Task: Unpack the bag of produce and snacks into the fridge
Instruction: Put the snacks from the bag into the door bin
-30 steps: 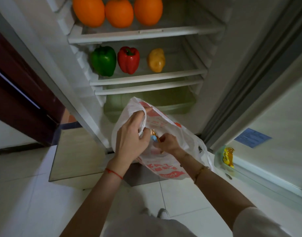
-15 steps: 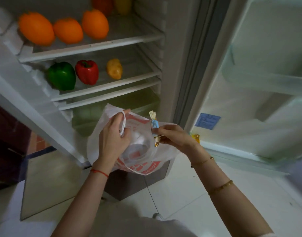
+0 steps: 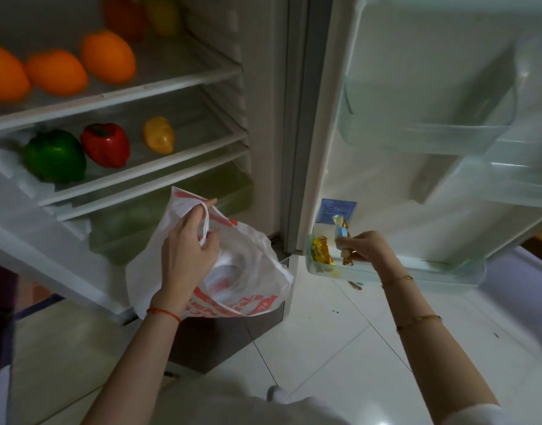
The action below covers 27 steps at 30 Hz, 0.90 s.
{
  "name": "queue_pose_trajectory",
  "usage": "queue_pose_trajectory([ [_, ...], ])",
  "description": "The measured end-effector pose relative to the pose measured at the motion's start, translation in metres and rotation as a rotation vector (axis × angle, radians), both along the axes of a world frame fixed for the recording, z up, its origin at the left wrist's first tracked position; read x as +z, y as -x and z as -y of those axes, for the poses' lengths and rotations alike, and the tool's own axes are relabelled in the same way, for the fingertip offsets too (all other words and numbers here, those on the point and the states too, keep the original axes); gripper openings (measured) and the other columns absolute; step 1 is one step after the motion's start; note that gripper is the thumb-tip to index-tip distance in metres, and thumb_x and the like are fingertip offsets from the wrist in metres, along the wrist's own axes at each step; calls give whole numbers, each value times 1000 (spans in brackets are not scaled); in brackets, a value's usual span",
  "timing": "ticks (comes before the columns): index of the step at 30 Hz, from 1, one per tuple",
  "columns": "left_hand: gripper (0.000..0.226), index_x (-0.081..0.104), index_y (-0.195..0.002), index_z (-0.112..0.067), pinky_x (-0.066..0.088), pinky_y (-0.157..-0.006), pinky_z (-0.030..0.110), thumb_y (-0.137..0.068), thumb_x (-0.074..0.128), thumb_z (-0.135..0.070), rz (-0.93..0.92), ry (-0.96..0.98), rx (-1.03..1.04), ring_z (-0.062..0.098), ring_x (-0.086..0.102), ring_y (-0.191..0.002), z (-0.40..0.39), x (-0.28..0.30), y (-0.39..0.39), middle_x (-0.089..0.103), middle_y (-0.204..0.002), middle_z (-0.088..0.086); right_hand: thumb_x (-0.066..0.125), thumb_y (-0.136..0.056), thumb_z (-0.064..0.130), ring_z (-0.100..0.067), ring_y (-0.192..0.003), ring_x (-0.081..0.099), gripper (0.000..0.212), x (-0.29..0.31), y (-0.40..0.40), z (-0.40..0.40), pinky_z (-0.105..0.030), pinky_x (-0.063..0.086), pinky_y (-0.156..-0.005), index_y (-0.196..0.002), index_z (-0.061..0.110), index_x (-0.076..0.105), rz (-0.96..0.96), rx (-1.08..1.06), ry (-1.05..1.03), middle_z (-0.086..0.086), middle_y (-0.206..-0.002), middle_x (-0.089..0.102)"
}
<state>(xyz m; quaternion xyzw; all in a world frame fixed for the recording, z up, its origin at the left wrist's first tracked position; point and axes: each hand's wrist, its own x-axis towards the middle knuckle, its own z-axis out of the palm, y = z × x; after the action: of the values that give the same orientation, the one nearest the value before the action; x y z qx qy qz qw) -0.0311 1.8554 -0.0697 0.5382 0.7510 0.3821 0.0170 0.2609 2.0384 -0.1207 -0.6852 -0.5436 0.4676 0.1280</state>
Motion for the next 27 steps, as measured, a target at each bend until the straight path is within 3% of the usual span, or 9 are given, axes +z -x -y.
queue_pose_trajectory([
  [2,29,59,-117,-20,39,-60,15,-88,60,-12,8,1,-2,6,56,-72,-2,0,-1,61,-89,-3,80,-75,31,-12,-54,56,29,-15,2,-7,-21,46,-57,-72,4,67,109,24,-3,-8,-71,66],
  [6,34,59,-121,-21,35,-59,12,-88,58,-12,18,4,3,5,54,-69,-3,0,-2,62,-89,-2,81,-74,35,-22,-66,60,39,-40,10,-14,-30,48,-61,-71,3,59,249,84,-22,-12,-78,66],
  [11,37,59,-121,-22,34,-56,12,-87,57,-9,19,13,14,5,52,-63,-5,-1,-4,61,-87,-2,75,-83,36,-15,-62,46,45,-52,19,-7,-22,31,-47,-64,10,43,338,127,-31,-10,-82,54],
  [18,40,58,-123,-23,35,-56,11,-86,58,-7,24,6,32,3,54,-67,-1,2,-5,60,-87,-6,70,-84,45,-11,-55,41,47,-57,17,-8,-22,29,-47,-64,10,45,344,144,-10,-5,-69,49],
  [24,29,58,-111,-18,32,-52,16,-86,60,-5,-18,-6,81,6,48,-61,10,1,1,52,-78,-8,63,-90,44,-14,-47,38,53,-29,24,-1,-24,27,-46,-54,10,42,411,235,-227,-2,-53,43],
  [27,21,50,-93,-20,29,-47,23,-84,60,-4,-26,-19,113,8,41,-52,16,2,4,41,-66,-12,62,-89,49,-19,-55,52,53,3,43,16,-27,42,-55,-60,5,56,244,359,-349,-7,-60,57],
])
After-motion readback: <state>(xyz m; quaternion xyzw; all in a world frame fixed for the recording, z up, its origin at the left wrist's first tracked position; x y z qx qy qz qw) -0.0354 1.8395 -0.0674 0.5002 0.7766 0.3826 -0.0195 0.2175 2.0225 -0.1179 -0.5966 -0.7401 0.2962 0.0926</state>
